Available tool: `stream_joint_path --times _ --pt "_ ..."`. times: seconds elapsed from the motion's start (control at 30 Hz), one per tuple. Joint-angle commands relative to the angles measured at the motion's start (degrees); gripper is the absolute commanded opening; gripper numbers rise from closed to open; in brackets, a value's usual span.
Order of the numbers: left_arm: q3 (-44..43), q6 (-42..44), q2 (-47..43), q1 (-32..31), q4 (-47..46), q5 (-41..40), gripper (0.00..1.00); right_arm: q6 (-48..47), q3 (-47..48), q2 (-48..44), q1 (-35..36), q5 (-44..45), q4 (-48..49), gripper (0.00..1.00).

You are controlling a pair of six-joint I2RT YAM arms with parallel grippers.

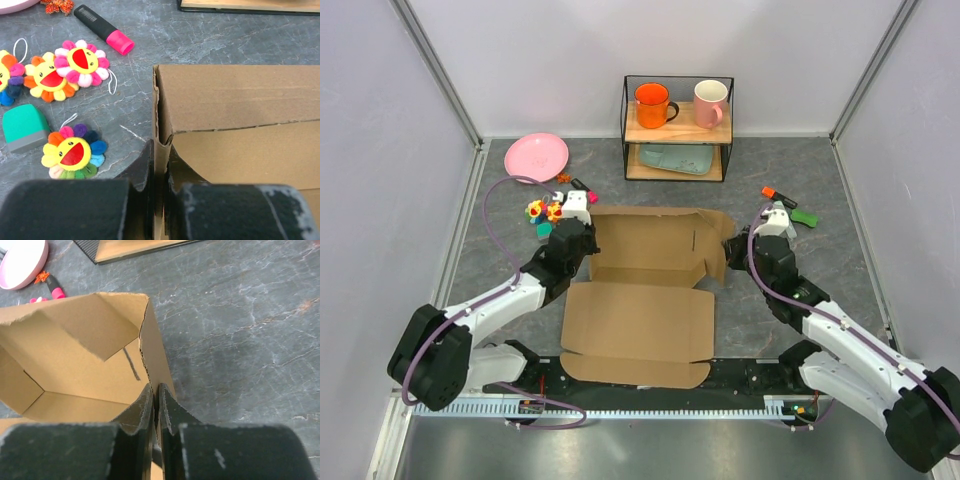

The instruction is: Fold the paper box

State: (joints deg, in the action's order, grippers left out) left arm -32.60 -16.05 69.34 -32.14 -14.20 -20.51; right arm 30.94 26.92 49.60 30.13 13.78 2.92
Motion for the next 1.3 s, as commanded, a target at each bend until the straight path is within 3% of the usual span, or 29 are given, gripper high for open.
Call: stream_joint_path --times 0.0,0.43,0.63,0.77,1.17,1.27 --pt "-0.1 -3.5 -1.8 -1.2 -7.9 4.0 0.02 3.9 2.5 0.8 4.0 -4.7 2.4 0.11" --pt "0.3 -3.7 -2.8 -1.7 -8.4 1.9 0.02 -1.8 5.4 4.9 15.7 0.5 1.4 0.13" --pt "1.1 -2.9 -1.5 -1.7 -11.6 2.1 0.02 -8.6 8.2 11.7 19.7 4.5 -2.7 0.41" --pt "3.1 -2.8 -1.7 -1.7 -13.8 1.2 0.02 -9.0 6.7 9.4 20.1 5.7 -2.7 0.58" --pt "3.9 1.6 -0.3 -1.7 -17.8 0.0 0.02 -13.3 9.8 -0.7 20.1 5.2 -8.0 0.76" --pt "3.9 2.3 0.1 -1.7 -17.7 -0.3 0.02 -14.1 12.0 -5.1 20.1 8.9 -10.1 0.79"
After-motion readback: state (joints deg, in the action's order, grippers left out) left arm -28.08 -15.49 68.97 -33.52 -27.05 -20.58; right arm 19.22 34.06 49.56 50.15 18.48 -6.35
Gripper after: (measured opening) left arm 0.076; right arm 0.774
